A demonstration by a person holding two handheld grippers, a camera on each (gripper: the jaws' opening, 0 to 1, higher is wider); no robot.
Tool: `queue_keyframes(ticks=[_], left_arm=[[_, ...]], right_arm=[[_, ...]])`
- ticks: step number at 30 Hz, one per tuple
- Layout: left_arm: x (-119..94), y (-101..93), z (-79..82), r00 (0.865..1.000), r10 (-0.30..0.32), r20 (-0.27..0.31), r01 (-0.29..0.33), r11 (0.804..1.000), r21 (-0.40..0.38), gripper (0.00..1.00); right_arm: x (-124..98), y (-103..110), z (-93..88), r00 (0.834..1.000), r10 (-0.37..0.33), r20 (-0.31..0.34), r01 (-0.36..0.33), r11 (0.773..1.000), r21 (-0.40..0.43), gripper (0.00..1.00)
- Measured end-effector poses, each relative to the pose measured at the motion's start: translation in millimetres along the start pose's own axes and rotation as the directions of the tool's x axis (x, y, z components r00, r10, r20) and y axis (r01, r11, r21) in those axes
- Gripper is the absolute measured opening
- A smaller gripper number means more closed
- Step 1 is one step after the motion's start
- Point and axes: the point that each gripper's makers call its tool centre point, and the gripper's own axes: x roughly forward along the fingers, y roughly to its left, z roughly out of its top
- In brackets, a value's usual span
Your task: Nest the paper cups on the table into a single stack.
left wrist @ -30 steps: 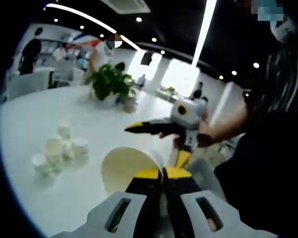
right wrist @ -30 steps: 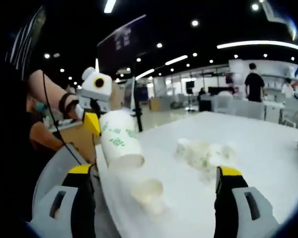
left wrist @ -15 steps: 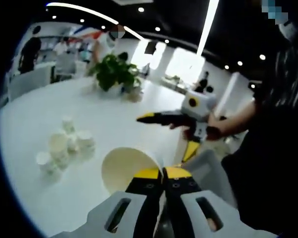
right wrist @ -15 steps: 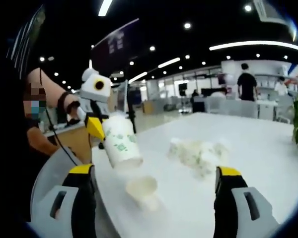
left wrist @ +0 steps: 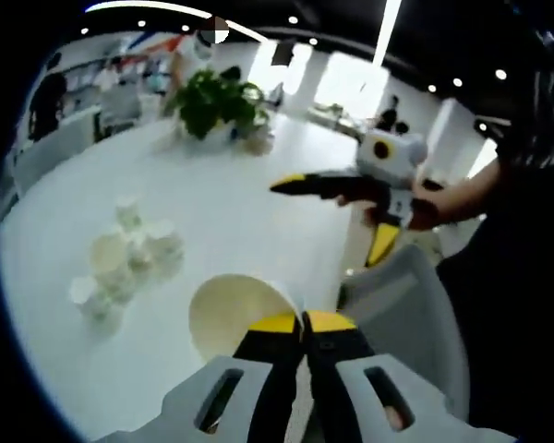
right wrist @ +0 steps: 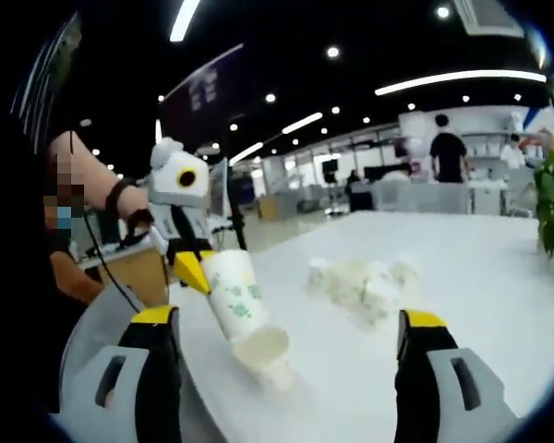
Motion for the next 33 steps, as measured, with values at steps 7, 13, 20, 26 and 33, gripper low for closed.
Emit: queue_keyframes(ticks=[7,13,20,26,33], left_arm=[[10,4.8,-4.1,0.999,0.014,-0.051,-0.012,0.999,0.038,0.00],[16,5.5,-9.0,0.996,0.014,-0.092,-0.009,0.999,0.048,0.00],[20,11.4,-16.0,0.989,0.041,-0.139,-0.031,0.997,0.067,0.00],[27,12.1,-22.4,0.981,0.053,-0.187,-0.036,0.995,0.090,0.00],[34,14.1,-35.0,0.967,0.068,-0.247,-0.031,0.988,0.151,0.00]], right_arm=[[-3,-2,1.8,1.000,-0.016,0.016,0.015,1.000,0.014,0.94],[-6,-5,-1.2,0.999,-0.026,0.025,0.025,0.999,0.026,0.94],[-10,-5,-1.1,0.999,-0.032,0.031,0.030,0.999,0.038,0.93],[-12,-5,-5.1,0.999,-0.033,0.031,0.031,0.998,0.054,0.92],[-9,-4,-5.2,0.998,-0.037,0.041,0.035,0.998,0.060,0.92]])
